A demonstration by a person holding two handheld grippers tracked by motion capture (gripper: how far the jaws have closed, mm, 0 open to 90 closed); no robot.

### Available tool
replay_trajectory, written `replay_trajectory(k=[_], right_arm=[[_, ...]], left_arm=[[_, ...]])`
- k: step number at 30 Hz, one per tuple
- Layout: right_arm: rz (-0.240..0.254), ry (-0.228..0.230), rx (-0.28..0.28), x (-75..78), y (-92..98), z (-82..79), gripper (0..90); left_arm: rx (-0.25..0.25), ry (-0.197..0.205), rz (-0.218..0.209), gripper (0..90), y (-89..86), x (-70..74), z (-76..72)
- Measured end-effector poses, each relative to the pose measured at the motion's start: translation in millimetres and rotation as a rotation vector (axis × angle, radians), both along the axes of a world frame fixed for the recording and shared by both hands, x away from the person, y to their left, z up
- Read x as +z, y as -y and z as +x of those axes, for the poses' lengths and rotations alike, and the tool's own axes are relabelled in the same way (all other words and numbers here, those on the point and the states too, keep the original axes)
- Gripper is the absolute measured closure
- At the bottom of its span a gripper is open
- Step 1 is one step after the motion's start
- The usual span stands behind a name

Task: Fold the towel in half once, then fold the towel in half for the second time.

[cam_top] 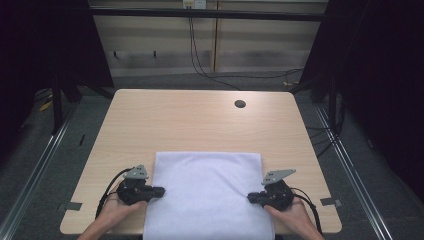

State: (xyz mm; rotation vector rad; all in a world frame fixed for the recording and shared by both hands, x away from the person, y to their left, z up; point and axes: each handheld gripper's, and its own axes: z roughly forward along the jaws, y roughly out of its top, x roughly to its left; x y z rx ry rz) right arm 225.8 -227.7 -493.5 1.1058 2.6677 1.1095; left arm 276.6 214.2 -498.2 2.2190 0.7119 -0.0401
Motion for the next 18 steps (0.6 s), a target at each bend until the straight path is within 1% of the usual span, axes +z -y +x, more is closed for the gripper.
replay_trajectory(k=[1, 3, 4, 5, 6, 7, 8, 9, 10, 11, 12, 13, 14, 15, 16, 18], right_arm=[[-0.005, -0.014, 0.007, 1.1, 0.0, -2.7, 84.5], [-0.031, -0.017, 0.032, 3.8, 0.3, -5.1, 81.2], [-0.021, -0.013, 0.033, 4.1, 1.2, -2.9, 78.7], [-0.016, 0.006, 0.015, 6.0, 3.8, 1.1, 76.1], [0.011, 0.041, -0.018, 10.0, 9.7, 9.5, 73.7], [0.026, 0.054, -0.042, 13.3, 13.8, 15.3, 71.2], [0.031, 0.076, -0.076, 17.6, 19.1, 23.8, 69.2], [0.026, 0.092, -0.104, 20.1, 22.8, 31.0, 68.0], [0.019, 0.109, -0.138, 22.4, 28.9, 44.7, 65.0], [0.021, 0.108, -0.158, 23.0, 32.0, 53.1, 62.7], [0.01, 0.126, -0.2, 22.1, 35.9, 69.3, 56.1], [0.004, 0.145, -0.22, 21.6, 36.8, 76.2, 54.2], [0.011, 0.152, -0.234, 21.4, 37.0, 81.6, 53.6], [0.02, 0.173, -0.24, 21.1, 36.8, 91.2, 51.5], [0.026, 0.172, -0.239, 20.5, 36.6, 97.1, 49.7], [0.042, 0.151, -0.241, 17.5, 37.2, 106.8, 49.1]], left_arm=[[-0.008, -0.005, 0.007, 84.1, -0.2, 0.9, -1.0], [-0.017, -0.012, 0.002, 81.7, 0.2, 1.6, 0.2], [-0.023, -0.007, -0.009, 79.0, 0.2, 2.6, 2.7], [-0.003, 0.004, -0.016, 76.7, -1.0, 4.9, 8.2], [0.02, 0.014, -0.021, 75.9, -1.8, 6.9, 12.4], [0.039, 0.021, -0.054, 75.6, -4.7, 9.9, 19.9], [0.052, 0.028, -0.088, 75.6, -7.5, 12.1, 26.6], [0.092, 0.04, -0.103, 75.3, -10.0, 15.6, 38.0], [0.108, 0.049, -0.102, 73.1, -10.9, 16.8, 45.5], [0.139, 0.051, -0.084, 71.7, -11.8, 16.5, 61.0], [0.153, 0.058, -0.066, 67.8, -12.0, 15.6, 68.4], [0.163, 0.054, -0.07, 65.6, -12.3, 14.3, 75.2], [0.189, 0.044, -0.08, 64.8, -13.5, 12.0, 86.8], [0.203, 0.054, -0.075, 62.2, -13.7, 10.8, 92.3], [0.21, 0.051, -0.083, 59.4, -13.7, 9.7, 96.1], [0.217, 0.032, -0.073, 54.1, -12.4, 7.4, 104.5]])
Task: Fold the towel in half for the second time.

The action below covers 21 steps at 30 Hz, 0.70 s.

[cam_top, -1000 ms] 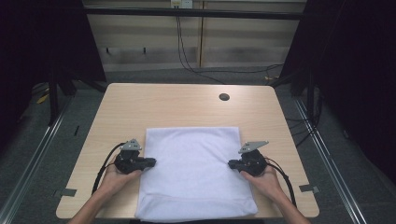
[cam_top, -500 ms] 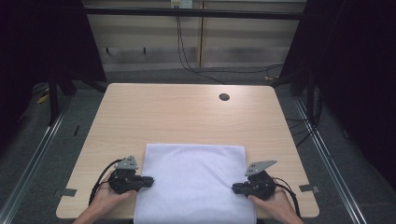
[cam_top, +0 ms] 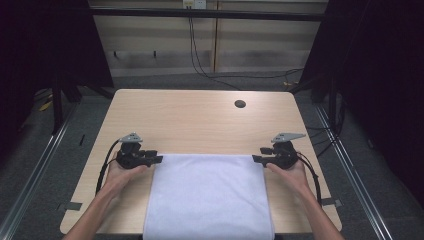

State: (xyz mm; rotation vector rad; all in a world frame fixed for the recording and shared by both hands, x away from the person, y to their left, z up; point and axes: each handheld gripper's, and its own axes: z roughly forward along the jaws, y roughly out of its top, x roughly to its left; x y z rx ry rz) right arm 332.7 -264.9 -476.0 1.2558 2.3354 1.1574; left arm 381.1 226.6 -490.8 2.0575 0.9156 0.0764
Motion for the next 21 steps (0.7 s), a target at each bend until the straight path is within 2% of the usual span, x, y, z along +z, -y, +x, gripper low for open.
replay_trajectory(k=[2, 4, 5, 6, 7, 9, 11, 12, 14, 16, 17, 18, 19, 20, 21], right_arm=[[0.0, -0.026, 0.002, -5.4, 0.9, 9.1, 48.5], [0.008, -0.038, -0.003, -11.2, 1.2, 14.9, 48.5], [0.009, -0.048, -0.006, -12.9, 1.4, 15.9, 48.5], [0.016, -0.062, 0.016, -16.8, 2.9, 18.5, 49.1], [0.017, -0.069, 0.014, -18.4, 3.5, 19.3, 49.2], [0.028, -0.093, 0.029, -22.1, 3.8, 21.5, 49.9], [0.003, -0.103, 0.037, -26.3, 0.2, 22.8, 49.6], [0.008, -0.108, 0.047, -26.3, -0.6, 23.2, 50.4], [0.0, -0.119, 0.056, -25.3, -2.8, 22.5, 59.1], [0.019, -0.139, 0.077, -25.4, -2.7, 21.7, 73.3], [0.026, -0.148, 0.084, -25.0, -2.5, 20.8, 78.9], [0.026, -0.148, 0.084, -25.0, -2.5, 20.8, 78.9], [0.054, -0.145, 0.094, -22.1, -1.1, 20.4, 83.3], [0.054, -0.145, 0.094, -22.1, -1.1, 20.4, 83.3], [0.072, -0.132, 0.099, -16.8, 0.3, 21.2, 84.4]], left_arm=[[0.019, 0.001, 0.016, 50.4, 3.0, -2.2, 6.0], [0.029, 0.004, 0.061, 48.8, 7.8, -5.6, 11.3], [-0.01, -0.026, 0.052, 48.5, 11.1, -11.7, 14.9], [-0.02, -0.012, 0.057, 51.1, 12.7, -12.2, 13.5], [-0.038, -0.019, 0.06, 53.6, 13.7, -11.4, 12.8], [-0.034, -0.009, 0.076, 56.9, 15.6, -10.6, 10.3], [-0.051, -0.014, 0.083, 59.1, 16.2, -10.0, 8.1], [-0.062, -0.017, 0.084, 62.7, 16.2, -9.9, 6.6], [-0.075, -0.023, 0.091, 71.3, 15.9, -9.4, 3.5], [-0.088, -0.029, 0.085, 80.0, 14.6, -8.7, 2.0], [-0.087, -0.035, 0.073, 81.6, 11.2, -7.2, -1.1], [-0.087, -0.035, 0.073, 82.6, 11.2, -7.2, -1.1], [-0.083, -0.034, 0.051, 83.0, 7.8, -5.2, -1.2], [-0.083, -0.034, 0.051, 83.2, 7.8, -5.2, -1.2], [-0.072, -0.031, 0.03, 83.2, 6.4, -1.6, 1.4]])
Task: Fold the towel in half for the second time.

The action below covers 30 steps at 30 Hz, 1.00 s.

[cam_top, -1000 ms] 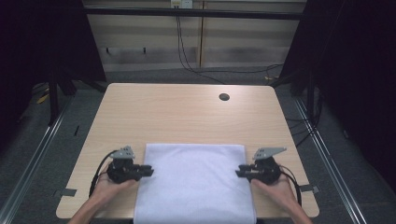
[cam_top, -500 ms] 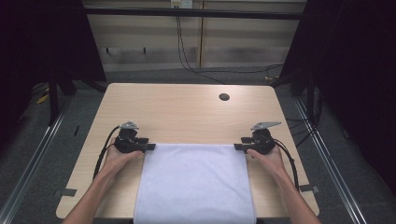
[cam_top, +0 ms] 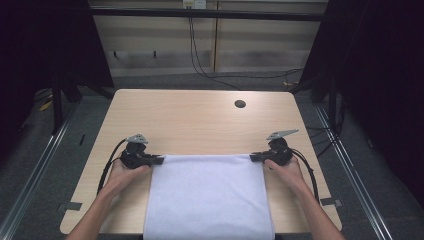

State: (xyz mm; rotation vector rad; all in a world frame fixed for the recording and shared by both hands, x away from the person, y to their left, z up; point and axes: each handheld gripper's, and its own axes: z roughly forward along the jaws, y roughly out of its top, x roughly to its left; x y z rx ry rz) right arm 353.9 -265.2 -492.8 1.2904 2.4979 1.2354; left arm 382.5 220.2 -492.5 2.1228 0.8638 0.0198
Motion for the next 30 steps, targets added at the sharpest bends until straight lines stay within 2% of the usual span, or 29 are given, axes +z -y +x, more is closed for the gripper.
replay_trajectory(k=[3, 4, 5, 6, 8, 10, 13, 14, 16, 17, 18, 19, 21, 22, 23, 24, 25, 26, 27, 29, 30], right_arm=[[0.013, 0.025, -0.005, 8.8, 1.3, 2.6, 84.9], [0.022, 0.043, -0.019, 16.3, 2.4, 5.3, 85.1], [0.022, 0.043, -0.019, 16.3, 2.4, 5.3, 85.1], [0.023, 0.062, -0.026, 23.8, 3.7, 9.8, 85.1], [0.022, 0.071, -0.034, 28.8, 4.2, 12.6, 85.1], [0.026, 0.093, -0.047, 40.2, 4.5, 18.9, 85.2], [0.031, 0.111, -0.053, 47.9, 4.6, 23.5, 85.3], [0.02, 0.126, -0.059, 54.1, 3.3, 28.0, 85.8], [-0.038, 0.138, -0.047, 56.6, -0.4, 33.5, 86.2], [-0.038, 0.138, -0.047, 56.6, -0.4, 33.5, 86.2], [-0.044, 0.144, -0.053, 60.0, -1.6, 37.6, 86.5], [-0.023, 0.147, -0.059, 62.4, -0.3, 40.0, 86.6], [-0.011, 0.154, -0.071, 65.4, 0.9, 42.0, 86.7], [0.021, 0.154, -0.078, 72.1, 4.6, 46.6, 86.8], [0.021, 0.154, -0.078, 72.1, 4.6, 46.6, 86.8], [0.027, 0.159, -0.083, 80.3, 6.1, 50.4, 86.8], [0.027, 0.159, -0.083, 80.3, 6.1, 50.4, 86.8], [0.027, 0.171, -0.093, 89.8, 6.3, 53.9, 86.9], [0.027, 0.171, -0.093, 89.8, 6.3, 53.9, 86.9], [0.028, 0.193, -0.103, 99.9, 6.6, 57.8, 86.9], [0.031, 0.216, -0.113, 110.3, 7.0, 61.7, 86.9]], left_arm=[[0.011, 0.015, -0.014, 83.3, -0.3, 5.5, 3.1], [0.016, 0.027, -0.021, 83.3, -0.9, 7.8, 3.9], [0.026, 0.031, -0.043, 83.3, -2.3, 11.6, 5.5], [0.042, 0.042, -0.074, 83.3, -5.3, 17.8, 8.6], [0.049, 0.048, -0.082, 83.4, -6.6, 21.1, 10.7], [0.078, 0.069, -0.12, 83.7, -11.1, 31.9, 18.0], [0.086, 0.081, -0.118, 84.4, -10.2, 37.2, 22.9], [0.087, 0.099, -0.115, 84.6, -8.5, 42.2, 27.4], [0.083, 0.106, -0.107, 84.7, -7.3, 46.0, 32.3], [0.083, 0.106, -0.107, 84.7, -7.3, 46.0, 32.3], [0.091, 0.114, -0.115, 84.8, -7.0, 51.9, 37.9], [0.09, 0.119, -0.12, 84.9, -7.5, 54.5, 40.5], [0.092, 0.115, -0.126, 85.0, -7.9, 57.3, 42.8], [0.09, 0.123, -0.132, 85.2, -9.0, 64.5, 46.8], [0.09, 0.123, -0.132, 85.2, -9.0, 64.5, 46.8], [0.084, 0.138, -0.13, 85.5, -8.5, 74.9, 49.6], [0.084, 0.138, -0.13, 85.5, -8.5, 74.9, 49.6], [0.087, 0.159, -0.136, 85.6, -7.7, 87.0, 51.8], [0.087, 0.159, -0.136, 85.6, -7.7, 87.0, 51.8], [0.09, 0.181, -0.13, 85.6, -6.8, 99.9, 54.7], [0.1, 0.206, -0.139, 85.6, -5.8, 110.9, 55.9]])
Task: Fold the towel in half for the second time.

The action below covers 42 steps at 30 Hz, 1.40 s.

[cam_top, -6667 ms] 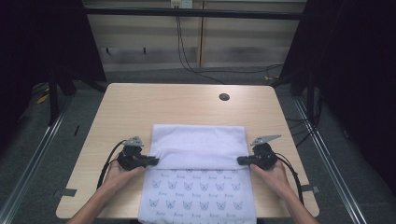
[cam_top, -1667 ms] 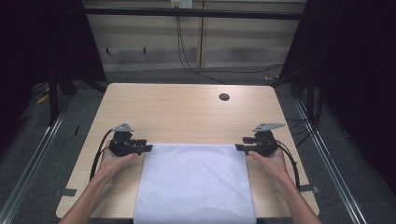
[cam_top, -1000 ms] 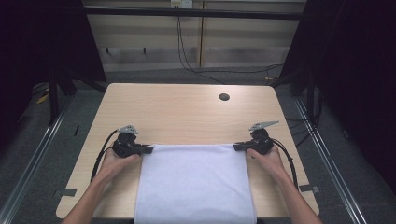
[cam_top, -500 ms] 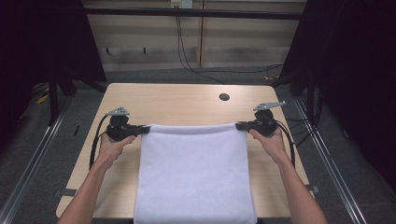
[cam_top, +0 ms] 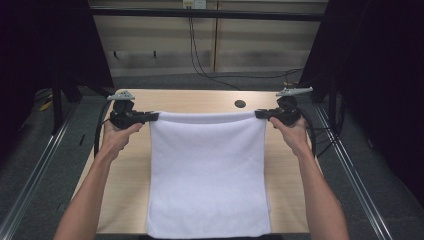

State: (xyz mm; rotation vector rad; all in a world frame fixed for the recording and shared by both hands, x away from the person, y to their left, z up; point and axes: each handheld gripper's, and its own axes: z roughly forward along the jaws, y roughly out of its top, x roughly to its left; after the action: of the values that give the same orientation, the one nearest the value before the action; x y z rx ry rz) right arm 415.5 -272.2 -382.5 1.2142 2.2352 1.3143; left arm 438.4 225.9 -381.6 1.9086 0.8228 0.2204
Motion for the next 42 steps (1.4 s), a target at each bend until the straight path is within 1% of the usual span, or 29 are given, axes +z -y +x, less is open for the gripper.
replay_trajectory(k=[1, 3, 5, 7, 8, 9, 11, 12, 16, 18, 19, 20, 21, 23, 24, 25, 26, 27, 29, 32, 33, 35, 36, 37, 38, 39, 40, 41, 42], right_arm=[[0.0, 0.0, 0.0, 0.0, 0.0, 0.0, 86.9], [0.008, 0.02, -0.01, 10.1, 0.7, 2.3, 86.8], [0.009, 0.04, -0.015, 18.7, 1.7, 2.3, 86.8], [0.014, 0.043, -0.011, 19.2, 2.0, 0.9, 86.9], [0.001, 0.046, 0.0, 18.1, 2.2, -4.7, 86.9], [0.001, 0.046, 0.0, 18.1, 2.2, -4.7, 86.9], [0.014, 0.052, 0.02, 15.4, 2.9, -13.8, 86.9], [0.01, 0.058, 0.042, 14.1, 3.2, -24.0, 86.9], [0.035, 0.087, 0.104, 15.9, 7.3, -56.2, 86.8], [0.024, 0.098, 0.117, 17.8, 8.0, -68.8, 86.8], [0.024, 0.098, 0.117, 17.8, 8.0, -68.8, 86.8], [0.015, 0.113, 0.129, 20.5, 8.6, -81.5, 86.8], [0.015, 0.113, 0.129, 20.5, 8.6, -81.5, 86.8], [0.024, 0.124, 0.137, 24.8, 10.8, -91.4, 86.8], [0.033, 0.129, 0.139, 25.9, 11.5, -94.1, 86.8], [0.036, 0.133, 0.141, 26.6, 11.9, -96.7, 86.8], [0.034, 0.135, 0.14, 26.8, 12.1, -98.9, 86.8], [0.034, 0.135, 0.14, 26.8, 12.1, -98.9, 86.8], [0.034, 0.134, 0.145, 24.6, 12.6, -104.1, 86.8], [0.044, 0.124, 0.152, 15.4, 12.2, -112.9, 86.8], [0.044, 0.124, 0.152, 15.4, 12.2, -112.9, 86.8], [0.044, 0.111, 0.16, 7.1, 11.4, -119.4, 86.8], [0.04, 0.096, 0.162, -0.7, 10.7, -124.7, 86.8], [0.042, 0.085, 0.166, -6.4, 10.7, -129.1, 86.8], [0.042, 0.085, 0.166, -6.4, 10.7, -129.1, 86.8], [0.041, 0.07, 0.171, -16.1, 11.0, -136.7, 86.8], [0.041, 0.07, 0.171, -16.1, 11.0, -136.7, 86.8], [0.044, 0.061, 0.173, -19.8, 11.1, -139.5, 86.7], [0.033, 0.038, 0.182, -30.3, 10.4, -147.8, 86.7]], left_arm=[[0.0, 0.0, 0.0, 85.6, 0.0, 0.0, 0.0], [0.002, 0.023, -0.006, 85.6, 1.2, 10.3, 0.6], [-0.007, 0.029, -0.002, 85.6, 2.2, 13.0, -0.8], [-0.013, 0.031, -0.005, 85.7, 2.3, 10.7, -3.9], [-0.02, 0.027, -0.006, 85.7, 1.7, 7.6, -7.4], [-0.026, 0.028, -0.001, 85.7, 1.1, 5.0, -10.9], [-0.035, 0.028, -0.02, 85.6, -1.3, 1.1, -19.3], [-0.043, 0.036, -0.035, 85.6, -4.5, -0.7, -31.4], [-0.085, 0.056, -0.037, 85.6, -10.1, 2.6, -61.2], [-0.108, 0.064, -0.042, 85.5, -11.4, 5.8, -71.4], [-0.108, 0.064, -0.042, 85.4, -11.4, 5.8, -71.4], [-0.13, 0.06, -0.072, 85.5, -12.8, 9.4, -80.7], [-0.13, 0.06, -0.072, 85.5, -12.8, 9.4, -80.7], [-0.14, 0.064, -0.059, 85.5, -12.4, 13.1, -85.9], [-0.146, 0.071, -0.067, 85.5, -12.8, 16.0, -91.2], [-0.146, 0.071, -0.067, 85.5, -12.8, 16.0, -91.2], [-0.157, 0.076, -0.063, 85.5, -12.6, 16.4, -97.2], [-0.157, 0.076, -0.063, 85.4, -12.6, 16.4, -97.2], [-0.161, 0.072, -0.058, 85.4, -12.8, 13.8, -100.8], [-0.166, 0.051, -0.047, 85.4, -13.7, 1.3, -107.3], [-0.166, 0.051, -0.047, 85.4, -13.7, 1.3, -107.3], [-0.168, 0.037, -0.038, 85.4, -13.5, -6.5, -111.1], [-0.172, 0.02, -0.031, 85.3, -13.7, -16.4, -115.7], [-0.172, 0.02, -0.031, 85.3, -13.7, -16.4, -115.7], [-0.174, 0.011, -0.032, 85.3, -13.6, -20.7, -117.9], [-0.177, -0.002, -0.025, 85.2, -14.0, -27.9, -121.5], [-0.18, -0.012, -0.025, 85.2, -14.0, -32.2, -123.7], [-0.186, -0.024, -0.012, 85.2, -13.7, -39.1, -126.9], [-0.195, -0.048, 0.012, 85.1, -12.3, -48.8, -132.2]])
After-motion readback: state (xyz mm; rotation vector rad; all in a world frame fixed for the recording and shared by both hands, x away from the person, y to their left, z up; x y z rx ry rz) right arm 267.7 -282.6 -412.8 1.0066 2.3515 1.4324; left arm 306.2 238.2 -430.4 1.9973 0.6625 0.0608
